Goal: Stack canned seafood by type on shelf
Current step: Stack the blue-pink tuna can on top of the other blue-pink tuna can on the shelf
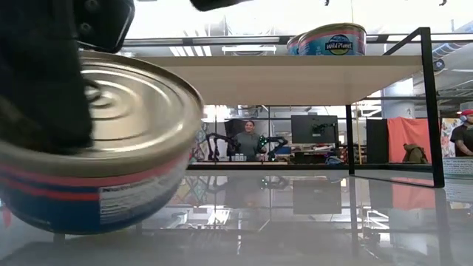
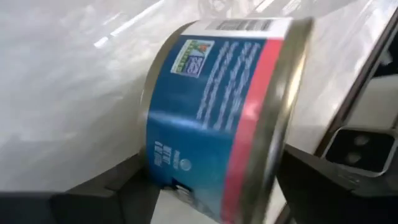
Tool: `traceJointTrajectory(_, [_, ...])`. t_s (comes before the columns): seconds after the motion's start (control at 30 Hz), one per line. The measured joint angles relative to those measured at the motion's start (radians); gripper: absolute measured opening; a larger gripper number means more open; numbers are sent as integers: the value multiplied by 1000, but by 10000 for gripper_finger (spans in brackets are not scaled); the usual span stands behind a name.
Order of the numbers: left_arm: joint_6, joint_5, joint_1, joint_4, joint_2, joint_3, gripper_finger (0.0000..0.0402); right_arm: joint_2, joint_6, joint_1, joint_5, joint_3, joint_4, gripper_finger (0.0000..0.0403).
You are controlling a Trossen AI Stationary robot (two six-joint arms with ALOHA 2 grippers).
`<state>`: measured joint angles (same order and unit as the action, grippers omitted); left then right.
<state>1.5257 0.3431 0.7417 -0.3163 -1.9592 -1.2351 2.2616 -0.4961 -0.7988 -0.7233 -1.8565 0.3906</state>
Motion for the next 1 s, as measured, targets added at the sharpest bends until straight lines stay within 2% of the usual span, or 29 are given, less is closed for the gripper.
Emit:
traceJointTrajectory(0.17, [-68, -45, 1, -109, 4, -35, 316, -2, -8, 5, 19, 0, 1, 386])
traceJointTrajectory(0.4, [-119, -46, 5, -226, 5, -96, 350, -2, -15, 6, 21, 1, 0, 386])
traceJointTrajectory(0.6, [-140, -48, 5, -243, 12, -93, 357, -2, -27, 10, 21, 1, -3, 386])
traceJointTrajectory(0.7, [-169, -44, 12, -324, 49, -92, 357, -2, -27, 6, 20, 2, 14, 386])
traceJointTrajectory(0.83, [-224, -16, 58, -378, 115, -91, 357, -10, -52, -12, 20, 2, 65, 386])
traceJointTrajectory(1.0, [-289, 14, 97, -385, 113, -57, 357, -17, -116, -46, 20, 2, 128, 386])
